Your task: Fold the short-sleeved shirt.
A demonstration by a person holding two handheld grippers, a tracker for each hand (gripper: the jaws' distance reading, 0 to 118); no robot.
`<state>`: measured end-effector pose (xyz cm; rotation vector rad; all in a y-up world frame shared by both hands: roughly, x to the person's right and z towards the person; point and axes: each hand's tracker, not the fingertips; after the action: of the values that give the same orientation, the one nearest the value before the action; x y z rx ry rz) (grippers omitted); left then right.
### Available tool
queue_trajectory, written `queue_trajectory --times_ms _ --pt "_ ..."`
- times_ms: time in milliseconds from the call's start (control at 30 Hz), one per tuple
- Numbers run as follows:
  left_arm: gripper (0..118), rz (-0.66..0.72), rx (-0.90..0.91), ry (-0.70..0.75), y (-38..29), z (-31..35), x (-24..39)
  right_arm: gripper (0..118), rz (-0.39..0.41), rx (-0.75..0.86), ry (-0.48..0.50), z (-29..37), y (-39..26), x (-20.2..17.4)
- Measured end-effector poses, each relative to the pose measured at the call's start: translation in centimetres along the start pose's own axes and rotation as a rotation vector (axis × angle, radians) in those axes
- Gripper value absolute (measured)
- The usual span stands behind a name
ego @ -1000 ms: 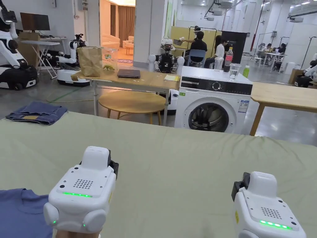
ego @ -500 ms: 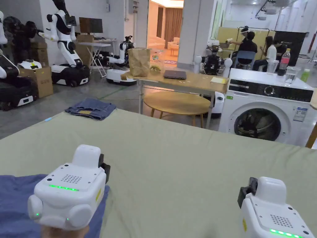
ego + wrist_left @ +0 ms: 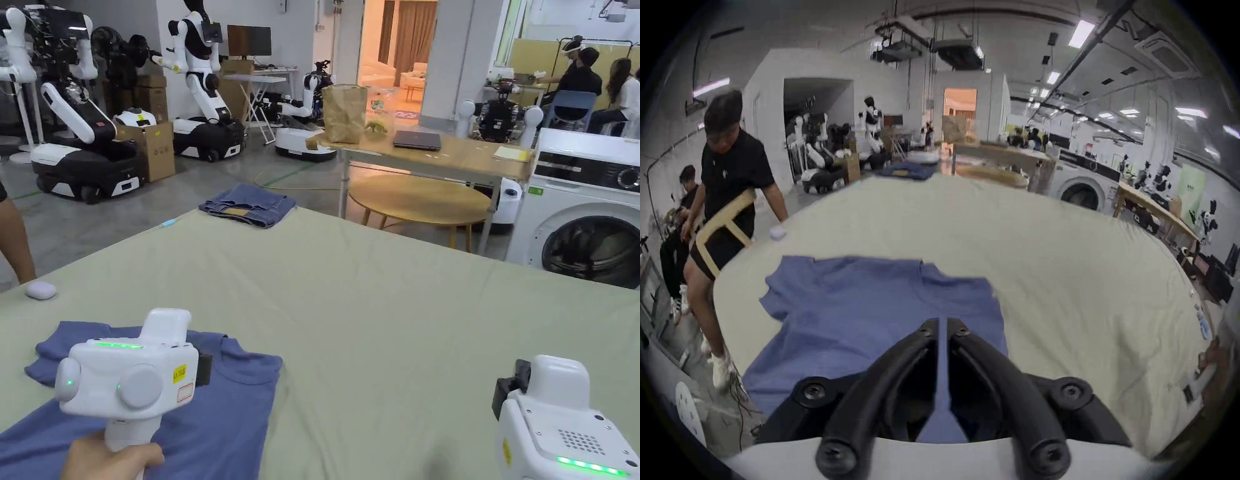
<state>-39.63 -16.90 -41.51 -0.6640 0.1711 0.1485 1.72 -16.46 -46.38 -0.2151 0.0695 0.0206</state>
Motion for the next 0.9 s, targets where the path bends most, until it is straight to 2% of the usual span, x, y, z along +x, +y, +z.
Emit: queue_trajectory --times_ms 33,133,167,267,433,533,633,667,700,800,833,867,900 --pt "22 0.002 -0.058 -0.018 0.1 -0.7 -0.2 0 0.003 -0.005 0.003 -0.1 -0.1 -0.1" --pt "73 0.005 -0.157 -0.079 -0.2 -2.6 -0.2 0 0.018 -0.013 0.008 -0.2 -0.4 -0.2" --pt "86 0.01 -0.199 -0.076 -0.2 -3.3 -0.1 0 0.023 -0.015 0.008 -0.2 -0.5 -0.3" --pt "86 0.044 -0.253 -0.106 -0.4 -5.7 0.3 0 0.036 -0.025 0.008 -0.2 -0.7 -0.4" --pt "86 0.183 -0.343 -0.141 -1.3 -9.7 1.2 0 0.045 -0.043 0.002 -0.4 -1.2 -0.1" --pt "86 0.16 -0.418 -0.099 -2.7 -11.9 2.2 0 0.055 -0.051 -0.004 -0.3 -1.5 0.1" --pt "79 -0.074 -0.365 0.021 -3.8 -11.4 5.0 0 0.064 -0.058 -0.009 -0.2 -1.9 0.3" --pt "71 -0.162 -0.356 0.066 -4.2 -11.1 6.1 0 0.067 -0.059 -0.012 -0.2 -2.0 0.4" --pt "62 -0.199 -0.336 0.051 -4.5 -11.0 6.6 0 0.068 -0.059 -0.015 -0.1 -2.0 0.5" --pt "23 -0.202 -0.33 0.017 -4.5 -10.6 7.1 0 0.066 -0.067 -0.018 -0.2 -2.3 0.8" --pt "3 -0.199 -0.332 0.023 -4.3 -10.7 6.9 0 0.066 -0.071 -0.019 -0.2 -2.4 0.8" --pt "0 -0.202 -0.327 0.064 -4.1 -10.6 6.6 0 0.066 -0.073 -0.02 -0.1 -2.4 0.9" --pt "0 -0.153 -0.319 0.02 -3.9 -10.4 5.9 0 0.065 -0.074 -0.02 -0.1 -2.5 1.1"
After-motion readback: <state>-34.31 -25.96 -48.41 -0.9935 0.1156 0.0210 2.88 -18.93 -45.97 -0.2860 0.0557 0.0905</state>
